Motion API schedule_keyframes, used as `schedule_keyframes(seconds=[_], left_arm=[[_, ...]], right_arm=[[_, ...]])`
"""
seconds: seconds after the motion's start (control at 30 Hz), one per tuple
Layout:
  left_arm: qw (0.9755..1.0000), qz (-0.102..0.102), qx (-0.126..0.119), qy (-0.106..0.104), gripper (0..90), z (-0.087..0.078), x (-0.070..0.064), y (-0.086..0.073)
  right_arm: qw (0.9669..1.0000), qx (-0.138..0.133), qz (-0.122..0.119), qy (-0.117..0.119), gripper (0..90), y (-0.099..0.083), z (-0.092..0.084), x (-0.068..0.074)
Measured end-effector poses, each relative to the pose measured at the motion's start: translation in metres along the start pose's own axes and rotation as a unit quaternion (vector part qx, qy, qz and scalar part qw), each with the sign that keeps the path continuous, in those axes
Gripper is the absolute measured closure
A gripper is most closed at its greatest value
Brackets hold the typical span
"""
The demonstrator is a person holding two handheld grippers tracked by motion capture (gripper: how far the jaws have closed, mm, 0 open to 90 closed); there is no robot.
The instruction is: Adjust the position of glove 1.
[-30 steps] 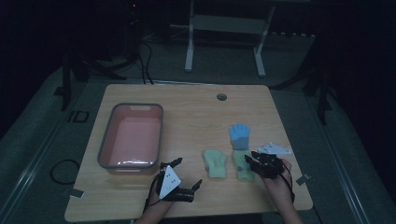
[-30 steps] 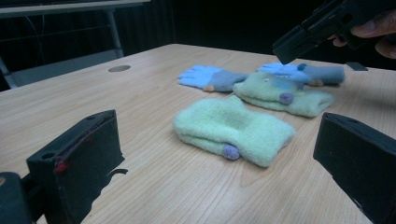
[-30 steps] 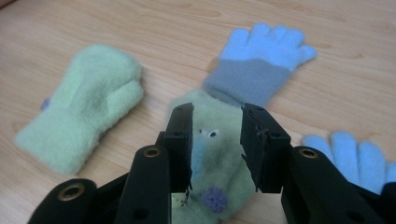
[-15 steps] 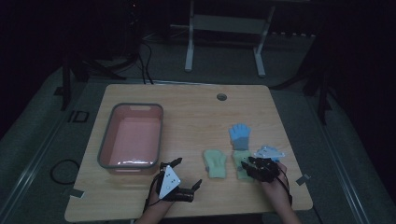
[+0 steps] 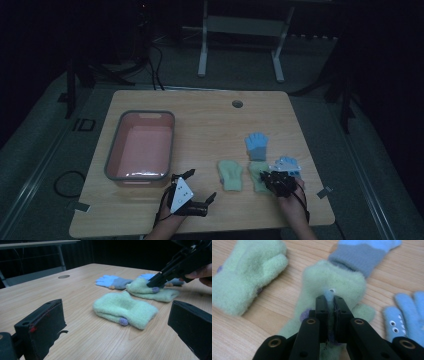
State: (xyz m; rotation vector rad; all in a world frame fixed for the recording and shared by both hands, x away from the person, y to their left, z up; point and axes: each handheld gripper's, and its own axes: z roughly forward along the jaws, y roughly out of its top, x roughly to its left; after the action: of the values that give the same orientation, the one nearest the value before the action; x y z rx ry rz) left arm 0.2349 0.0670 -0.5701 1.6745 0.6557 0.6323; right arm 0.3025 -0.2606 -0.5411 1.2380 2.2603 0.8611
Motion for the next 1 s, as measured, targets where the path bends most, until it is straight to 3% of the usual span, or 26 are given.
schedule_keyframes(seconds=[0.23,0.37,0.4,0.53,0.8,1.0], left_arm=[[1.0,-0.001,0.0,0.0,1.1,0.0,0.0,0.0],[1.0,0.001,-0.001,0.001,1.1,0.0,0.0,0.0],[1.0,0.001,-0.001,0.0,1.1,0.0,0.0,0.0],[0.9999,-0.011,-0.004,-0.006,1.1,-0.001,0.002,0.0],[0.9999,-0.01,-0.005,-0.004,1.1,-0.001,0.002,0.0],[1.0,-0.007,-0.003,-0.004,1.1,-0.001,0.001,0.0]], right_arm=[[0.9989,-0.031,0.029,-0.021,84.3,0.011,-0.025,0.003],[0.9981,-0.045,0.034,-0.026,84.4,0.021,-0.036,0.005],[0.9972,-0.06,0.035,-0.029,84.4,0.032,-0.046,0.009],[0.9962,-0.078,0.029,-0.025,84.3,0.05,-0.056,0.019],[0.9954,-0.093,0.022,0.001,84.4,0.079,-0.051,0.052],[0.9965,-0.083,0.008,0.004,84.4,0.082,-0.033,0.077]])
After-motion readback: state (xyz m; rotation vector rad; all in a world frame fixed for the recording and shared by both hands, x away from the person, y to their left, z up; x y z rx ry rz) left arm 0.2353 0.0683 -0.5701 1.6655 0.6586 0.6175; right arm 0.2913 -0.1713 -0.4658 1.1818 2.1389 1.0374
